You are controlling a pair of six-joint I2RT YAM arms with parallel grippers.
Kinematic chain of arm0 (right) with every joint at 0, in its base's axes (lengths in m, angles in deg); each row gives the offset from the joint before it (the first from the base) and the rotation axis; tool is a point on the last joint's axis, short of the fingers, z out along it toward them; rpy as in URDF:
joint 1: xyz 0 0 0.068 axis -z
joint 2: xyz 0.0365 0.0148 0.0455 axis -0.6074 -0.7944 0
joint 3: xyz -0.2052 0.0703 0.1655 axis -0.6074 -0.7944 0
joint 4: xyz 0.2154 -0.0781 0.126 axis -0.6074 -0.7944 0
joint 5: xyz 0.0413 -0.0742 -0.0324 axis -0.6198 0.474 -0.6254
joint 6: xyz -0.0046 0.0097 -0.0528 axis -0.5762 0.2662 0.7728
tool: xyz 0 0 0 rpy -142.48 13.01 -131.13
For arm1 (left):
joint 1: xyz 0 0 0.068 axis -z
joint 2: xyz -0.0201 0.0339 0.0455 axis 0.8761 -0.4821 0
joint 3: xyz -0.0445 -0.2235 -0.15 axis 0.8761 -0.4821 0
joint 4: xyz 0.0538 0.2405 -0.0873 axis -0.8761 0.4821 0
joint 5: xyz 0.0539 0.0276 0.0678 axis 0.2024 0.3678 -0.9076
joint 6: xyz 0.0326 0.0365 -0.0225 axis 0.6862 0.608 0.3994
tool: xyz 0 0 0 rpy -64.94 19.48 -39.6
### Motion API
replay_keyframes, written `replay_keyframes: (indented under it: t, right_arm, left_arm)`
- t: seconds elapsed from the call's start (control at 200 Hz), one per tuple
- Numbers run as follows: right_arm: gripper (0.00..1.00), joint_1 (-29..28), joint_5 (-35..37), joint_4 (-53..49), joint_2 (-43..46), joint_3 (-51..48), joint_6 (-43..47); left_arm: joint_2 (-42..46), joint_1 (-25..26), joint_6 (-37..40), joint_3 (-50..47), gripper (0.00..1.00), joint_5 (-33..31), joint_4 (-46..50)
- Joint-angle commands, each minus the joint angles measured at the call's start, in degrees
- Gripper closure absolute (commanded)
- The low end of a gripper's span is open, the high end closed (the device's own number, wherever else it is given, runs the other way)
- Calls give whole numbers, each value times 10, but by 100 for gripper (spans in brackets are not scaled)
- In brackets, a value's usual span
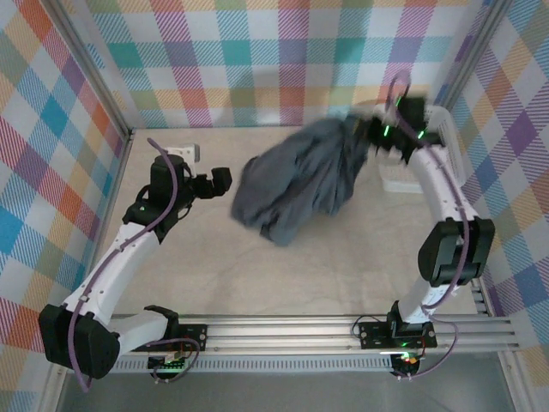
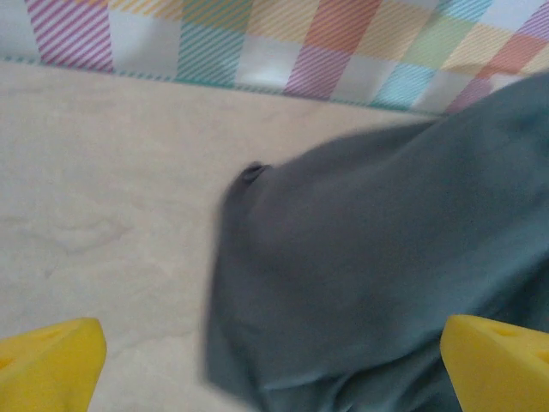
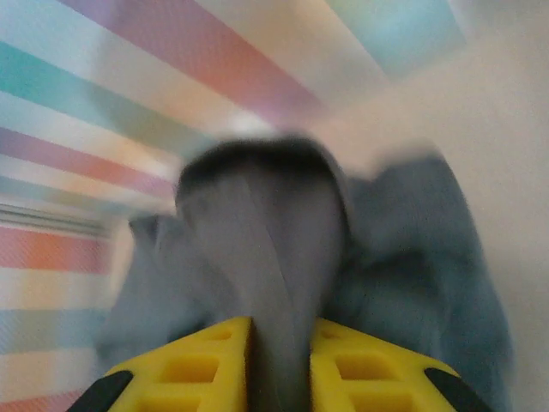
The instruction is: Fold the inside-out t-shirt
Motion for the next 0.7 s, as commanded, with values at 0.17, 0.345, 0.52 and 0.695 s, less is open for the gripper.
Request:
replay_keyframes:
  t: [0.17, 0.345, 0.52, 0.695]
  right_arm:
    - [47, -21, 26, -49, 137, -200, 31]
    - [44, -28, 61, -65, 102, -164, 49]
    - [34, -34, 102, -25, 14, -114, 60]
    - [52, -38, 67, 8, -108, -30, 79]
  left_arm:
    - [-113, 11, -43, 40, 2, 51, 44]
    - [-253, 14, -100, 135, 11, 50, 115]
    - [-374, 62, -72, 229, 18, 154, 116]
    - [-449, 129, -64, 314, 14, 167, 105]
